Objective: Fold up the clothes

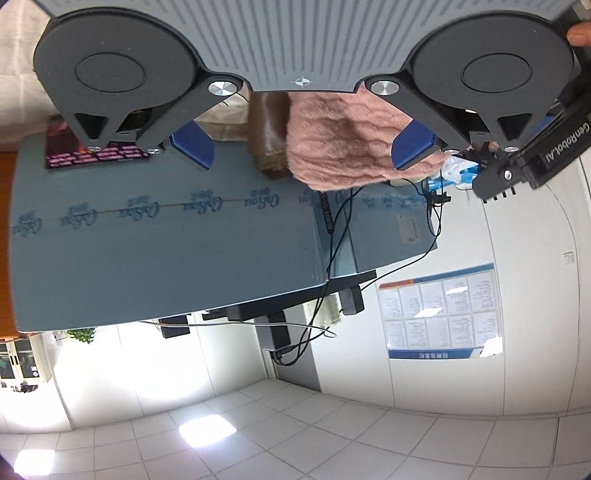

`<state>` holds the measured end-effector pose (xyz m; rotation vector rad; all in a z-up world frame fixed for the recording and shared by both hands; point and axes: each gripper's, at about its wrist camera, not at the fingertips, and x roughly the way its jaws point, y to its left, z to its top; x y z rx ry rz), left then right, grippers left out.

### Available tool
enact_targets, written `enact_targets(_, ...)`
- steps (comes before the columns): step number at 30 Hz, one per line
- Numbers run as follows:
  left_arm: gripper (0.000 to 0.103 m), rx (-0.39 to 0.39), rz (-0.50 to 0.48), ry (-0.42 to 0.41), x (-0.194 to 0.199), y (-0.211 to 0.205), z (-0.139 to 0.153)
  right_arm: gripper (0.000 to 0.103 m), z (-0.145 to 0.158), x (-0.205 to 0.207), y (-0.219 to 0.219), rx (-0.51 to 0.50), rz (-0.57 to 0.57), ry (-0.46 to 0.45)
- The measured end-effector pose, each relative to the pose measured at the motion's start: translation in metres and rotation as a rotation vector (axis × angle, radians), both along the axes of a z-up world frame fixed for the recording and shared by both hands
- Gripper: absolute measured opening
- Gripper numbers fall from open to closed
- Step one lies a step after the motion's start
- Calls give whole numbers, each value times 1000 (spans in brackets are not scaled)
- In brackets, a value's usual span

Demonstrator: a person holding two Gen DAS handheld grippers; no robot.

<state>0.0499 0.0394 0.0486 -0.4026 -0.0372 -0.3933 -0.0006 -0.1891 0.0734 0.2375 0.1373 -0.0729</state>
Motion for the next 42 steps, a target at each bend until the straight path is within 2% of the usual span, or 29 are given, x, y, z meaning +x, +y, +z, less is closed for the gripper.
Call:
enact_targets(3, 103, -14, -31, -34, -15, -6, -3, 103, -8, -10, -4, 17, -4, 5)
enact_targets(5, 103, 0, -12, -48, -23, -11, -7, 103, -13, -16, -7, 28, -7, 9)
enact_targets(8, 103, 55, 38, -5, -28, -21, -15, 103, -22, -24, -10, 40, -17, 18)
enact_targets(13, 103, 151, 203, 86, -27, -33, -39, 103, -46, -19, -11, 27, -77, 45)
enact_targets(17, 103, 251, 309, 100, -25, -41, -51, 103, -64, -14, -10, -39, -104, 16)
enact_targets(19, 103, 278, 313, 71, -29, -46, -52, 103, -72, -15, -9, -64, -127, -22)
enact_targets(23, 103, 335, 317, 40, -30, -59, -56, 103, -82, -14, -16, -40, -112, -54)
enact_targets(29, 103, 343, 312, 38, -30, -61, -57, 103, -84, -16, -16, -40, -144, -68)
enact_targets(36, 103, 368, 312, 25, -32, -65, -58, 103, -82, -22, -6, -151, -215, -121)
enact_targets(42, 103, 374, 322, 28, -33, -66, -57, 103, -82, -20, 2, -199, -184, -125)
